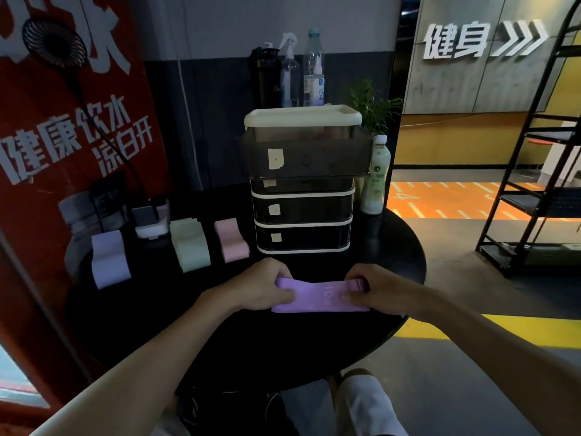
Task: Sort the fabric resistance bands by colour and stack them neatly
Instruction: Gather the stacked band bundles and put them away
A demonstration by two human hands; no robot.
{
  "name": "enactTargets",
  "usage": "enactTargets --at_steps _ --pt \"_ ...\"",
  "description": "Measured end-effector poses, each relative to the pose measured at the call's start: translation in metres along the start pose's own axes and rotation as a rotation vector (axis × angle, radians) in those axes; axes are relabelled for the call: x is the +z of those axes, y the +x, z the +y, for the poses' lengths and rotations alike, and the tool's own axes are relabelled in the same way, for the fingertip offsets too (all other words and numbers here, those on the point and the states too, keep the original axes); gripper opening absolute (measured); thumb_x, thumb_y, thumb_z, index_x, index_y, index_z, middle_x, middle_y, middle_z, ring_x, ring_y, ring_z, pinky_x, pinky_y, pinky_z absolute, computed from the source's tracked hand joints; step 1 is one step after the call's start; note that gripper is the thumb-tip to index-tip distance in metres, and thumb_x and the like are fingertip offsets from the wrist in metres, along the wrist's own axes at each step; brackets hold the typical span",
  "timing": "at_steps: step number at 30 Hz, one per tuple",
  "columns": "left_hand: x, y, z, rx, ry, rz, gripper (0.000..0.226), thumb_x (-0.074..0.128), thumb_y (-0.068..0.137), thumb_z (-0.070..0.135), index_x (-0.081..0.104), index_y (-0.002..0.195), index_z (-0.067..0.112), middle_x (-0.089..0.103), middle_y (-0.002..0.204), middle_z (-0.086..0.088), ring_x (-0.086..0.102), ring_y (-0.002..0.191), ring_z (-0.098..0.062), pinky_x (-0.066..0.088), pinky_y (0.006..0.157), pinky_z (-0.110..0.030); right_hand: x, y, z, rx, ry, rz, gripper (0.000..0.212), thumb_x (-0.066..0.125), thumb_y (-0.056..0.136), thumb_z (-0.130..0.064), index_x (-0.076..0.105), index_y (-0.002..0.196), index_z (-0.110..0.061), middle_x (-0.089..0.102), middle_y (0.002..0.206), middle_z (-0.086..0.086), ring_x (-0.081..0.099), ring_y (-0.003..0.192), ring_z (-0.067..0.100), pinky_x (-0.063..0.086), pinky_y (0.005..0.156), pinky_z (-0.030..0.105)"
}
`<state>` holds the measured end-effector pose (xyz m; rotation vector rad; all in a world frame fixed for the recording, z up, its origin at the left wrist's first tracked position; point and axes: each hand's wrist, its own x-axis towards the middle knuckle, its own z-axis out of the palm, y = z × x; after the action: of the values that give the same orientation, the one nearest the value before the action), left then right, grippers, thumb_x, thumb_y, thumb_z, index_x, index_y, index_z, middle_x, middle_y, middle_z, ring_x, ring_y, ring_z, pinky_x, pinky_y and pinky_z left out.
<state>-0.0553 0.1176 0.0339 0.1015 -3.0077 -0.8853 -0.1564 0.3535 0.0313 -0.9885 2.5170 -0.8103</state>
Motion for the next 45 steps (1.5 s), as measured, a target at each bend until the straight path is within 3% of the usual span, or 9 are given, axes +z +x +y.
enactTargets --at_steps 5,8,13,17,23,28,32,35,45 --pt "-0.008 -0.014 0.005 0.068 -0.113 0.067 0.008 0.075 0.084 0.022 0.069 0.088 0.024 0.069 0.087 0.007 0.063 0.080 -0.007 0.051 0.076 -0.028 -0.001 -0.007 0.000 -0.046 0.091 0.047 0.017 0.071 0.087 -0.024 0.059 0.097 -0.018 0.057 0.085 0.000 0.050 0.071 0.007 0.039 0.057 0.018" --pt "-0.029 -0.024 0.018 0.130 -0.129 0.146 0.009 0.074 0.085 0.017 0.069 0.086 0.024 0.070 0.087 0.005 0.065 0.082 -0.010 0.051 0.074 -0.026 -0.015 -0.011 -0.013 -0.134 0.241 0.093 0.021 0.074 0.084 -0.016 0.058 0.098 -0.021 0.065 0.087 0.002 0.057 0.070 0.010 0.046 0.062 0.023" --pt "-0.095 -0.032 0.056 0.216 -0.082 0.311 0.012 0.075 0.084 0.015 0.070 0.090 0.024 0.071 0.090 0.004 0.064 0.078 -0.006 0.050 0.066 -0.020 -0.069 -0.019 -0.053 -0.336 0.169 0.244 0.019 0.071 0.087 -0.016 0.066 0.099 -0.029 0.069 0.096 -0.001 0.066 0.087 0.016 0.054 0.078 0.033" --pt "-0.150 -0.031 0.090 0.316 -0.036 0.446 0.013 0.081 0.080 0.017 0.073 0.091 0.020 0.072 0.087 0.002 0.067 0.079 -0.014 0.054 0.072 -0.027 -0.118 -0.023 -0.092 -0.466 0.196 0.403 0.018 0.072 0.084 -0.010 0.068 0.094 -0.025 0.068 0.090 -0.003 0.064 0.079 0.005 0.053 0.070 0.020" --pt "-0.205 0.003 0.123 0.331 0.013 0.546 0.016 0.082 0.080 0.017 0.075 0.094 0.017 0.068 0.076 0.009 0.057 0.057 0.007 0.043 0.055 -0.007 -0.177 0.009 -0.125 -0.501 0.094 0.621 0.017 0.075 0.082 -0.016 0.068 0.096 -0.021 0.067 0.082 -0.007 0.062 0.065 -0.002 0.050 0.061 0.015" --pt "-0.211 0.035 0.116 0.267 0.012 0.496 0.018 0.083 0.078 0.014 0.075 0.094 0.012 0.066 0.076 0.010 0.059 0.065 0.004 0.043 0.059 -0.008 -0.191 0.045 -0.124 -0.382 0.075 0.542 0.014 0.075 0.082 -0.013 0.069 0.094 -0.013 0.068 0.083 0.002 0.067 0.067 0.012 0.053 0.056 0.018" --pt "-0.207 0.054 0.094 0.219 0.048 0.434 0.018 0.084 0.076 0.015 0.078 0.092 0.013 0.075 0.095 0.000 0.068 0.085 -0.016 0.057 0.080 -0.030 -0.187 0.072 -0.118 -0.306 -0.031 0.475 0.019 0.080 0.078 -0.018 0.073 0.095 -0.013 0.068 0.088 0.000 0.066 0.083 0.017 0.055 0.072 0.029" --pt "-0.204 0.061 0.083 0.220 0.105 0.401 0.012 0.080 0.077 0.009 0.079 0.087 0.015 0.076 0.097 0.001 0.069 0.090 -0.016 0.057 0.085 -0.031 -0.185 0.081 -0.117 -0.261 -0.104 0.421 0.011 0.080 0.076 -0.025 0.076 0.086 -0.025 0.068 0.091 -0.007 0.063 0.091 0.014 0.052 0.084 0.034" --pt "-0.210 0.062 0.082 0.249 0.140 0.315 0.008 0.081 0.081 0.018 0.076 0.087 0.017 0.074 0.103 0.002 0.070 0.088 -0.009 0.058 0.087 -0.031 -0.190 0.070 -0.121 -0.307 -0.035 0.336 0.015 0.078 0.079 -0.016 0.075 0.093 -0.011 0.070 0.092 0.001 0.063 0.085 0.012 0.050 0.071 0.019"
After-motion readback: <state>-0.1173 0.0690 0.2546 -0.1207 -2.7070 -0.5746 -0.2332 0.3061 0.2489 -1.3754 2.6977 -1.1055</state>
